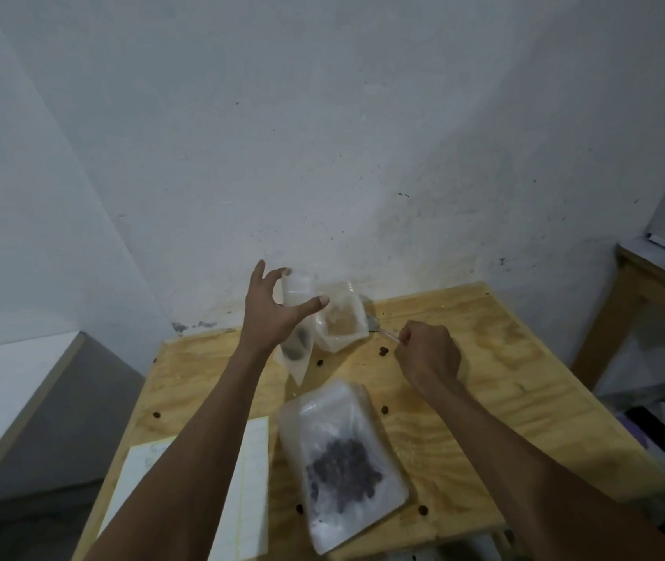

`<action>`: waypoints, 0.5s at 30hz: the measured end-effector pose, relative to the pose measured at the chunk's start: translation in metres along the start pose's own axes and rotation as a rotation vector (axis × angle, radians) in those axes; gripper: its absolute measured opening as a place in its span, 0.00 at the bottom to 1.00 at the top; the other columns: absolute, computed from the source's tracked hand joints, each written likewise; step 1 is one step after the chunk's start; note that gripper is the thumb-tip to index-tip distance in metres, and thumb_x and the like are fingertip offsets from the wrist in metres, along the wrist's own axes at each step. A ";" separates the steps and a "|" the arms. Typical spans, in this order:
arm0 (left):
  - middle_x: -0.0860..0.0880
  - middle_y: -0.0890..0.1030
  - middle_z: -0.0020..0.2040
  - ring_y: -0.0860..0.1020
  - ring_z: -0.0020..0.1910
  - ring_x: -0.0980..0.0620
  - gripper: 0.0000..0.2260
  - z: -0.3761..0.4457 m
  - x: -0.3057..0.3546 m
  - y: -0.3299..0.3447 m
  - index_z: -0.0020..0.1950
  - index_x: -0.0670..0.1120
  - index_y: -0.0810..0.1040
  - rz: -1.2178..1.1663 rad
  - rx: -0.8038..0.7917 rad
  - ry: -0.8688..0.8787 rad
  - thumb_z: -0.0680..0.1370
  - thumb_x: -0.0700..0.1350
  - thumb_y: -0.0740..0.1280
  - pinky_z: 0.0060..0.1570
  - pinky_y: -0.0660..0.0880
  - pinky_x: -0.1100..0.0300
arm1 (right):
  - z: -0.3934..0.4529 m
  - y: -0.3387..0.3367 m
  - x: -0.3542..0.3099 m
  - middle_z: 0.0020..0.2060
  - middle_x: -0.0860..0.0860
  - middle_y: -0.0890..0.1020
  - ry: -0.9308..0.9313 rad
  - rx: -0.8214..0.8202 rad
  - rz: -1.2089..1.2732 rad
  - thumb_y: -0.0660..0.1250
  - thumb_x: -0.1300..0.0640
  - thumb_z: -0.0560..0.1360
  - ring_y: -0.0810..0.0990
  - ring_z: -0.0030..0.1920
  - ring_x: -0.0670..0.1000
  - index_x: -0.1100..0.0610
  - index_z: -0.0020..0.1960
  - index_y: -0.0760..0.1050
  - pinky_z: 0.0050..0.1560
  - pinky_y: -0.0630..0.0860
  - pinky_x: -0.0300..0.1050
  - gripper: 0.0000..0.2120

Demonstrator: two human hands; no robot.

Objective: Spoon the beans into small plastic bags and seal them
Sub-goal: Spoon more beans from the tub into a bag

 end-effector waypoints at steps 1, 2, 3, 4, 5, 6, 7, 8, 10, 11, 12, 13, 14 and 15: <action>0.48 0.58 0.82 0.59 0.79 0.50 0.37 -0.002 0.003 -0.002 0.72 0.50 0.74 -0.010 0.022 0.022 0.66 0.60 0.80 0.68 0.67 0.52 | -0.002 -0.005 -0.004 0.44 0.49 0.85 -0.026 0.033 0.031 0.71 0.58 0.76 0.82 0.43 0.52 0.49 0.52 0.85 0.42 0.80 0.45 0.07; 0.49 0.61 0.80 0.61 0.78 0.50 0.38 -0.003 0.007 -0.005 0.72 0.50 0.74 -0.031 0.044 0.047 0.66 0.60 0.81 0.65 0.71 0.54 | -0.004 -0.013 -0.011 0.45 0.49 0.86 -0.068 0.080 0.092 0.72 0.57 0.77 0.82 0.46 0.52 0.50 0.53 0.85 0.44 0.81 0.47 0.07; 0.49 0.64 0.79 0.64 0.76 0.51 0.39 -0.005 0.011 -0.007 0.72 0.50 0.73 -0.058 0.068 0.073 0.65 0.60 0.81 0.63 0.76 0.53 | -0.008 -0.023 -0.020 0.45 0.48 0.86 -0.126 0.123 0.193 0.72 0.56 0.77 0.82 0.48 0.52 0.51 0.52 0.85 0.46 0.81 0.48 0.05; 0.50 0.68 0.76 0.68 0.73 0.52 0.40 -0.008 0.016 -0.011 0.73 0.49 0.72 -0.080 0.095 0.099 0.65 0.59 0.81 0.60 0.78 0.52 | -0.012 -0.035 -0.032 0.45 0.47 0.86 -0.197 0.149 0.335 0.72 0.55 0.77 0.82 0.49 0.50 0.52 0.51 0.85 0.48 0.80 0.47 0.04; 0.51 0.72 0.73 0.71 0.70 0.54 0.40 -0.011 0.022 -0.014 0.73 0.49 0.72 -0.092 0.118 0.125 0.65 0.59 0.81 0.58 0.80 0.53 | -0.016 -0.048 -0.046 0.44 0.45 0.86 -0.261 0.155 0.499 0.72 0.54 0.78 0.83 0.48 0.47 0.52 0.50 0.84 0.48 0.80 0.45 0.04; 0.52 0.74 0.71 0.73 0.67 0.54 0.41 -0.014 0.029 -0.017 0.74 0.49 0.71 -0.091 0.133 0.153 0.65 0.60 0.81 0.57 0.79 0.53 | -0.019 -0.062 -0.060 0.43 0.44 0.85 -0.302 0.138 0.659 0.73 0.53 0.78 0.83 0.47 0.44 0.53 0.48 0.84 0.48 0.80 0.42 0.04; 0.53 0.76 0.69 0.75 0.65 0.54 0.41 -0.017 0.037 -0.018 0.74 0.49 0.70 -0.082 0.141 0.183 0.66 0.61 0.81 0.57 0.79 0.53 | -0.022 -0.073 -0.074 0.42 0.43 0.85 -0.315 0.095 0.797 0.73 0.52 0.77 0.83 0.46 0.42 0.53 0.48 0.83 0.48 0.81 0.39 0.05; 0.53 0.76 0.69 0.75 0.65 0.54 0.41 -0.021 0.045 -0.020 0.74 0.50 0.70 -0.072 0.148 0.212 0.66 0.62 0.80 0.58 0.78 0.53 | -0.023 -0.082 -0.087 0.41 0.45 0.86 -0.312 0.031 0.907 0.74 0.50 0.77 0.84 0.45 0.42 0.53 0.48 0.82 0.47 0.81 0.39 0.07; 0.52 0.77 0.69 0.75 0.65 0.54 0.42 -0.028 0.060 -0.022 0.75 0.50 0.69 -0.061 0.159 0.251 0.66 0.65 0.79 0.60 0.78 0.51 | -0.028 -0.093 -0.112 0.41 0.49 0.87 -0.308 -0.114 1.026 0.75 0.49 0.75 0.86 0.44 0.47 0.55 0.50 0.81 0.45 0.84 0.44 0.10; 0.52 0.76 0.70 0.75 0.67 0.54 0.43 -0.031 0.068 -0.023 0.75 0.49 0.69 -0.058 0.164 0.264 0.67 0.65 0.78 0.62 0.77 0.50 | -0.031 -0.099 -0.122 0.41 0.51 0.87 -0.320 -0.156 1.044 0.76 0.50 0.75 0.87 0.44 0.50 0.56 0.51 0.80 0.45 0.84 0.46 0.11; 0.51 0.75 0.71 0.74 0.68 0.53 0.43 -0.034 0.075 -0.025 0.77 0.48 0.68 -0.058 0.165 0.275 0.67 0.64 0.78 0.64 0.76 0.49 | -0.035 -0.106 -0.129 0.41 0.53 0.87 -0.330 -0.172 1.054 0.76 0.53 0.75 0.87 0.44 0.52 0.57 0.52 0.79 0.46 0.85 0.46 0.11; 0.50 0.74 0.73 0.73 0.69 0.52 0.44 -0.037 0.083 -0.026 0.78 0.48 0.67 -0.057 0.164 0.283 0.68 0.63 0.78 0.65 0.75 0.49 | -0.038 -0.113 -0.132 0.41 0.55 0.87 -0.329 -0.164 1.058 0.76 0.57 0.74 0.87 0.43 0.52 0.58 0.52 0.79 0.46 0.85 0.47 0.10; 0.49 0.74 0.73 0.73 0.69 0.52 0.46 -0.040 0.089 -0.028 0.79 0.48 0.64 -0.060 0.155 0.280 0.68 0.63 0.79 0.65 0.75 0.52 | -0.040 -0.120 -0.132 0.40 0.56 0.86 -0.317 -0.142 1.060 0.76 0.60 0.74 0.87 0.42 0.52 0.59 0.52 0.78 0.46 0.85 0.47 0.09; 0.49 0.75 0.71 0.73 0.67 0.52 0.48 -0.042 0.094 -0.029 0.80 0.49 0.61 -0.069 0.137 0.269 0.67 0.62 0.79 0.62 0.74 0.56 | -0.041 -0.126 -0.131 0.39 0.56 0.86 -0.303 -0.108 1.057 0.75 0.62 0.74 0.86 0.39 0.52 0.60 0.51 0.78 0.45 0.85 0.47 0.08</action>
Point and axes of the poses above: each hand's wrist, its own z-axis towards the middle knuckle, its own y-axis out of the palm, x = y × z, the point moved 10 cm from there along z, towards the middle knuckle
